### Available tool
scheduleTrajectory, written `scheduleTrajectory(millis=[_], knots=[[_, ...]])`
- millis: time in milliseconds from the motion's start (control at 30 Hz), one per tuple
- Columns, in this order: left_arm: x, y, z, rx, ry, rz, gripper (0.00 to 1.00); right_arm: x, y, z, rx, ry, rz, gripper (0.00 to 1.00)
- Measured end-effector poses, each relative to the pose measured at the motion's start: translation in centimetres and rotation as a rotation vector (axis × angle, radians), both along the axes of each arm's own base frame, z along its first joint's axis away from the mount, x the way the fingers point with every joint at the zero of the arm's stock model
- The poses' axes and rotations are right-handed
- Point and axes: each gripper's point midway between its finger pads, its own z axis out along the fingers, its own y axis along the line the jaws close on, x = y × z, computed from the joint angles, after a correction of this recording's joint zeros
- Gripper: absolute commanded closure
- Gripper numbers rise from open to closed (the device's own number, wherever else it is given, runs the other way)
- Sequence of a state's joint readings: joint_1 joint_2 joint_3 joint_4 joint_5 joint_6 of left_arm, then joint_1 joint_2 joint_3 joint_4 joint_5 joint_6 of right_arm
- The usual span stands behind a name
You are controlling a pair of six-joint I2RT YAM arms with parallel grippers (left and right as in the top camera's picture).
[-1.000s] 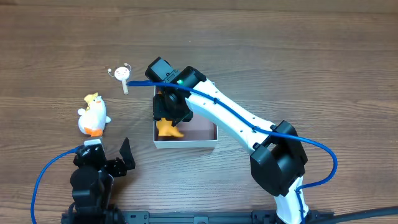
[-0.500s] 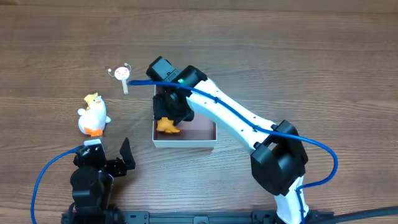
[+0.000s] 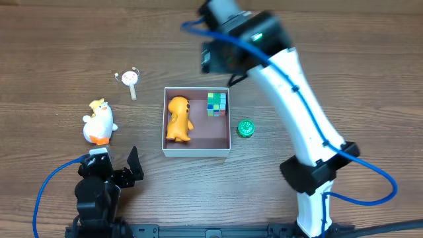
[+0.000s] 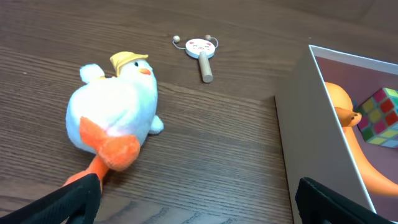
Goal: Pack container
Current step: 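Open the right gripper and raise it out of the box, then move the right gripper down over the green round toy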
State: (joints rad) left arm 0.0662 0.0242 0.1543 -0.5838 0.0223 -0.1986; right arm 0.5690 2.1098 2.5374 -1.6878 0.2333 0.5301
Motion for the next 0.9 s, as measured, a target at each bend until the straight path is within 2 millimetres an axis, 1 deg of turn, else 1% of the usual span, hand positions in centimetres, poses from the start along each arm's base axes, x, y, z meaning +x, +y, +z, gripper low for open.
scheduleTrajectory(millis=[33, 100, 200, 233, 267, 300, 367, 400, 433, 533, 633, 667, 767, 867, 900], knots=[[0.0, 0.0, 0.0, 0.000, 0.000, 0.000, 0.00, 1.2, -2.7, 0.0, 0.001, 0.005, -0.056, 0.00], [0.0, 0.0, 0.0, 0.000, 0.000, 0.000, 0.00, 2.8, -7.0, -0.2, 0.030, 0.034, -0.110, 0.00], [0.0, 0.0, 0.0, 0.000, 0.000, 0.000, 0.00, 3.7, -10.8, -0.7, 0.076, 0.075, -0.119, 0.00], [0.0, 0.0, 0.0, 0.000, 0.000, 0.000, 0.00, 3.7, -11.8, -1.2, 0.077, 0.095, -0.117, 0.00], [0.0, 0.0, 0.0, 0.000, 0.000, 0.000, 0.00, 3.7, -12.4, -1.5, 0.075, 0.108, -0.105, 0.00], [0.0, 0.0, 0.0, 0.000, 0.000, 0.000, 0.00, 3.4, -13.8, -2.4, 0.066, 0.144, -0.126, 0.00], [0.0, 0.0, 0.0, 0.000, 0.000, 0.000, 0.00, 2.1, -16.8, -4.6, 0.046, 0.238, -0.152, 0.00], [0.0, 0.0, 0.0, 0.000, 0.000, 0.000, 0.00, 1.0, -18.6, -6.3, 0.038, 0.307, -0.181, 0.00], [0.0, 0.0, 0.0, 0.000, 0.000, 0.000, 0.00, 0.4, -19.9, -8.1, 0.035, 0.360, -0.208, 0.00], [0.0, 0.0, 0.0, 0.000, 0.000, 0.000, 0.00, -1.0, -21.1, -11.3, 0.030, 0.450, -0.237, 0.00], [0.0, 0.0, 0.0, 0.000, 0.000, 0.000, 0.00, -1.4, -21.2, -13.2, 0.028, 0.481, -0.237, 0.00], [0.0, 0.0, 0.0, 0.000, 0.000, 0.000, 0.00, -1.5, -21.1, -13.6, 0.027, 0.488, -0.236, 0.00], [0.0, 0.0, 0.0, 0.000, 0.000, 0.000, 0.00, -1.0, -21.0, -13.6, 0.038, 0.468, -0.234, 0.00], [0.0, 0.2, 0.0, 0.004, 0.000, 0.008, 0.00, -1.0, -19.5, -13.6, 0.122, 0.479, -0.219, 0.00], [0.0, 0.2, 0.0, 0.005, 0.000, 0.011, 0.00, -1.4, -19.2, -13.5, 0.132, 0.497, -0.215, 0.00]])
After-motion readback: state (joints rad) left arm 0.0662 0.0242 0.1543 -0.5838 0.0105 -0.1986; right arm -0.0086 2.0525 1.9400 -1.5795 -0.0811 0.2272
